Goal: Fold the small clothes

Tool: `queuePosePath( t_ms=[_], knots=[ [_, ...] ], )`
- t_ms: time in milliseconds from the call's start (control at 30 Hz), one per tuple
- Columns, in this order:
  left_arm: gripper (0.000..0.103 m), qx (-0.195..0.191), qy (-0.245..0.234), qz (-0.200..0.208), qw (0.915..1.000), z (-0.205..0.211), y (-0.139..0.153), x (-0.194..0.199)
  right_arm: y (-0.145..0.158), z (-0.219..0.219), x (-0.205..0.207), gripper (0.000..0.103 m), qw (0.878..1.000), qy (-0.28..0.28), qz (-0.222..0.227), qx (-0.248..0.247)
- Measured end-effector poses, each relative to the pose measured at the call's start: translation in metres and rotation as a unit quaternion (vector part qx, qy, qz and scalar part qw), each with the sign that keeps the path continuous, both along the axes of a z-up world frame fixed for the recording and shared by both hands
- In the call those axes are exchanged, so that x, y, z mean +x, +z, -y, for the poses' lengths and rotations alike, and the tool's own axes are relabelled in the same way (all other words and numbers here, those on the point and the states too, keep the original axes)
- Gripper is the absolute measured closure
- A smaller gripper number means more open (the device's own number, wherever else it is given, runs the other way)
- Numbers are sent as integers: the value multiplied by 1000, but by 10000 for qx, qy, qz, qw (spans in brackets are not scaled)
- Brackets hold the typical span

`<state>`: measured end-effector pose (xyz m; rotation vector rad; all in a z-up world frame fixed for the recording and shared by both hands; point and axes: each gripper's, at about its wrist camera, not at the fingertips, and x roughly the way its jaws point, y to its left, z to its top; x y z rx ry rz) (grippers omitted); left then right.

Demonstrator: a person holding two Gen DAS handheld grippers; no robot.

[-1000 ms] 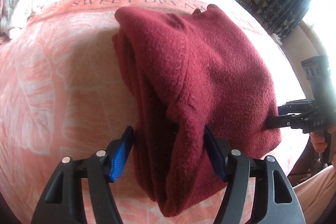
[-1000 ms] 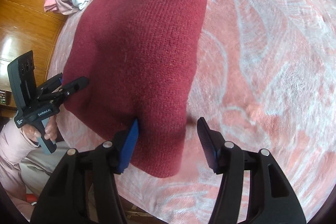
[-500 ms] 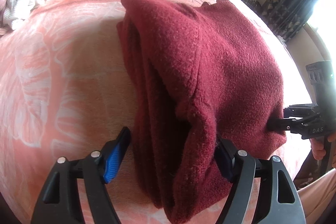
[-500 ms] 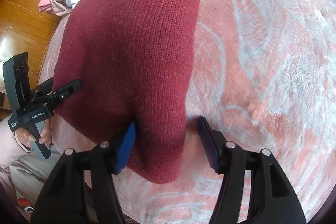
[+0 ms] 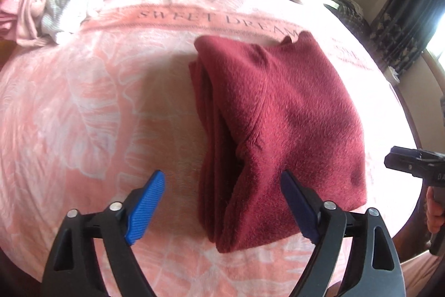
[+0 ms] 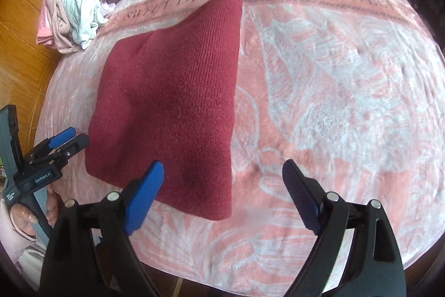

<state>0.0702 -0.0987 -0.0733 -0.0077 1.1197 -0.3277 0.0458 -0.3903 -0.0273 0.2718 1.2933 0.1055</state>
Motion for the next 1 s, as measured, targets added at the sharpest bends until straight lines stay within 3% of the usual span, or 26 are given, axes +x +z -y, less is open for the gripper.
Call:
queuePosePath(
  t_ms=[133, 300, 500, 1000],
  knots=[
    [14, 53, 164, 3, 9999, -4, 22, -9, 21, 0, -13, 12, 9998, -61, 183, -37],
    [14, 450, 171, 372, 9981, -3, 43, -30, 37, -7, -29, 11, 9996, -105, 218, 140],
    [14, 477, 232, 669, 9963, -1, 65, -64, 51, -20, -54, 11, 9993, -122, 343, 115],
    [13, 881, 449, 1118, 9888, 5, 85, -113, 53, -46, -91, 11, 9980, -211, 553, -205]
  ],
)
